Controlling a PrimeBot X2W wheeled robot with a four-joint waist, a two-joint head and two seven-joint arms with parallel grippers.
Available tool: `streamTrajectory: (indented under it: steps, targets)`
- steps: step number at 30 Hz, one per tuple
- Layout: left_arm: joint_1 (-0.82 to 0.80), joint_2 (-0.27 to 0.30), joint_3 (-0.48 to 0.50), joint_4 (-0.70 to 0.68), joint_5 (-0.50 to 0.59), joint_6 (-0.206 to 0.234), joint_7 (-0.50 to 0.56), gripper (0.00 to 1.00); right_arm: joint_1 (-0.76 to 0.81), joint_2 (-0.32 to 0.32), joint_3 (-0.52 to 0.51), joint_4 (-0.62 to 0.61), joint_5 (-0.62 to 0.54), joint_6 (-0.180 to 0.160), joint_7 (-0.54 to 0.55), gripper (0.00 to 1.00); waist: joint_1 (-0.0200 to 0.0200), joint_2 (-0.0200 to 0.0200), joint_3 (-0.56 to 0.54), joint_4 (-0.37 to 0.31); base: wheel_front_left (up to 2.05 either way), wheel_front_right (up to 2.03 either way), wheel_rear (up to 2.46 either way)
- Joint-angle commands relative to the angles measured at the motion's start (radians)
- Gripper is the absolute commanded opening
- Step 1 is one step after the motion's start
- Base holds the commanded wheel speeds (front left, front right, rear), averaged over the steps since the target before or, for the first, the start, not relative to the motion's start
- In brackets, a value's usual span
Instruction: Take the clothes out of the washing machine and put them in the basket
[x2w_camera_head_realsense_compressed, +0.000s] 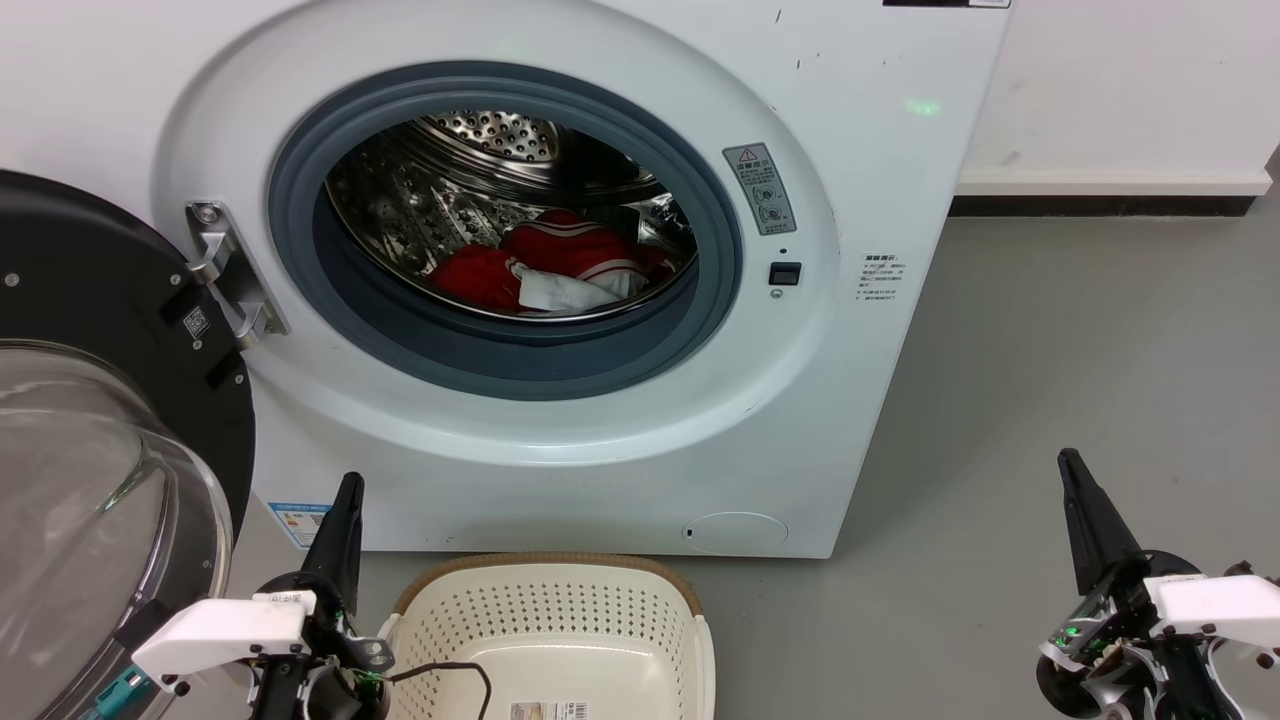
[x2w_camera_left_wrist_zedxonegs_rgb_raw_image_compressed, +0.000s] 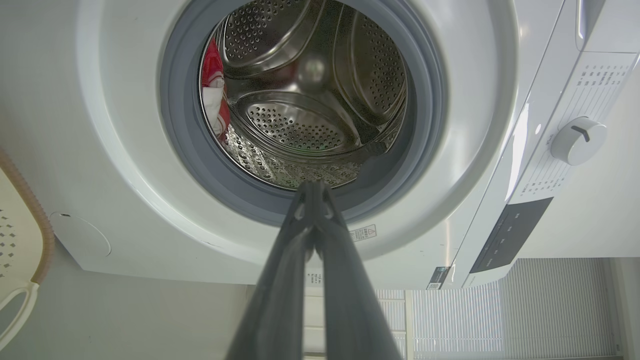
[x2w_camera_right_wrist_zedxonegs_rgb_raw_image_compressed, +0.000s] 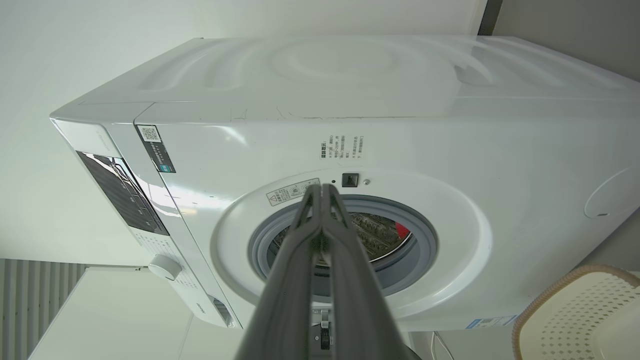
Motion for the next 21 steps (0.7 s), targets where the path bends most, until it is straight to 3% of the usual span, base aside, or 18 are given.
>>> streamTrajectory:
  steps: [1, 21]
  targets:
    - [-0.006, -0.001, 0.002, -0.001, -0.002, -0.003, 0.002, 0.0, -0.013, 0.003, 0.001, 0.002, -0.004, 0.0, 0.0, 0.0, 0.0, -0.0001, 0.0, 0.0, 0.0, 0.0, 0.0]
    - [-0.006, -0.001, 0.002, -0.001, -0.002, -0.003, 0.002, 0.0, -0.013, 0.003, 0.001, 0.002, -0.004, 0.0, 0.0, 0.0, 0.0, -0.0001, 0.0, 0.0, 0.0, 0.0, 0.0]
